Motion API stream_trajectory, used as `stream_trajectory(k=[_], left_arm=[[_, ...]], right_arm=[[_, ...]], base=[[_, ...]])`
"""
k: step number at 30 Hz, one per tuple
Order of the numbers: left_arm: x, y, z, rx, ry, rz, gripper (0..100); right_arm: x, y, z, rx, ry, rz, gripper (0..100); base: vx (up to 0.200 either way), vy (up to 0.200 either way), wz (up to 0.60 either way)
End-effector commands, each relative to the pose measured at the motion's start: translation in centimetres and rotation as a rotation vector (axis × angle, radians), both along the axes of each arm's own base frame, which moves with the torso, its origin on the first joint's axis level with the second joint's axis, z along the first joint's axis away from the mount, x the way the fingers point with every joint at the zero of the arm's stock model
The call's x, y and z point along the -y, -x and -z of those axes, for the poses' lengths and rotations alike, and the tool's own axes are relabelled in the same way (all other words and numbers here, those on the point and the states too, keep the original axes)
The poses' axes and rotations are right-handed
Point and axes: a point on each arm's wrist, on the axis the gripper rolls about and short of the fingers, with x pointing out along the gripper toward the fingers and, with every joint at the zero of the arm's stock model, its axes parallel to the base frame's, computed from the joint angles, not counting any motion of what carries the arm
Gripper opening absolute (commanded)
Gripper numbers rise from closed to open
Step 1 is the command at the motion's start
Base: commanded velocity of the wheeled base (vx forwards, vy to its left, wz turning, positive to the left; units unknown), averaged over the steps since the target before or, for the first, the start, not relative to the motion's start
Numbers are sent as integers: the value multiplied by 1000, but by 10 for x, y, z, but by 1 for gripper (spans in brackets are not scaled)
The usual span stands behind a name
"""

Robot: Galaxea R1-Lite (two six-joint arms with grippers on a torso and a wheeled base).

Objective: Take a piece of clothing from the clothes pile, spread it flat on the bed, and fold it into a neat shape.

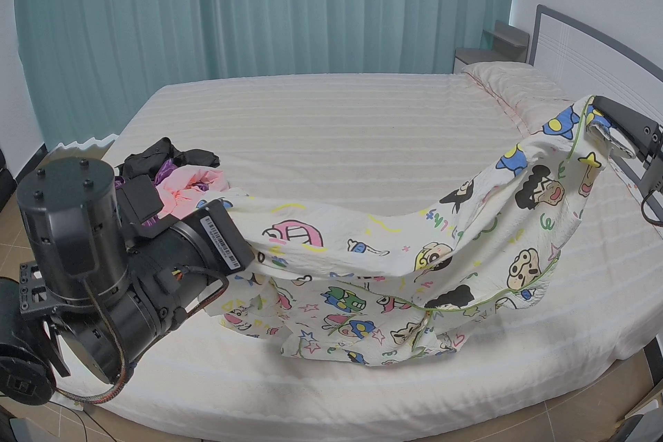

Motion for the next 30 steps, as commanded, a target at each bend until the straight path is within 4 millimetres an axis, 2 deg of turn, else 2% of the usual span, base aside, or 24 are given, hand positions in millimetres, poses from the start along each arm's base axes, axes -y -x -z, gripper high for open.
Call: stream_trajectory(k=[1, 6, 13, 19, 30], left_arm=[[0, 0, -1, 2, 2, 0, 0], [0, 0, -1, 3, -1, -3, 0], [0, 0, -1, 5, 1, -4, 0], [-1, 0, -2, 7, 2, -6, 0], [-1, 0, -2, 8, 3, -6, 0]], right_arm=[[0, 0, -1, 5, -2, 0, 0], [0, 0, -1, 2, -2, -1, 0], [0, -1, -11, 31, -12, -2, 0], [-1, -2, -9, 26, -10, -2, 0], [0, -1, -14, 41, -16, -1, 0]], base=[[0, -200, 0], [0, -200, 0], [0, -200, 0], [0, -200, 0], [0, 0, 0]])
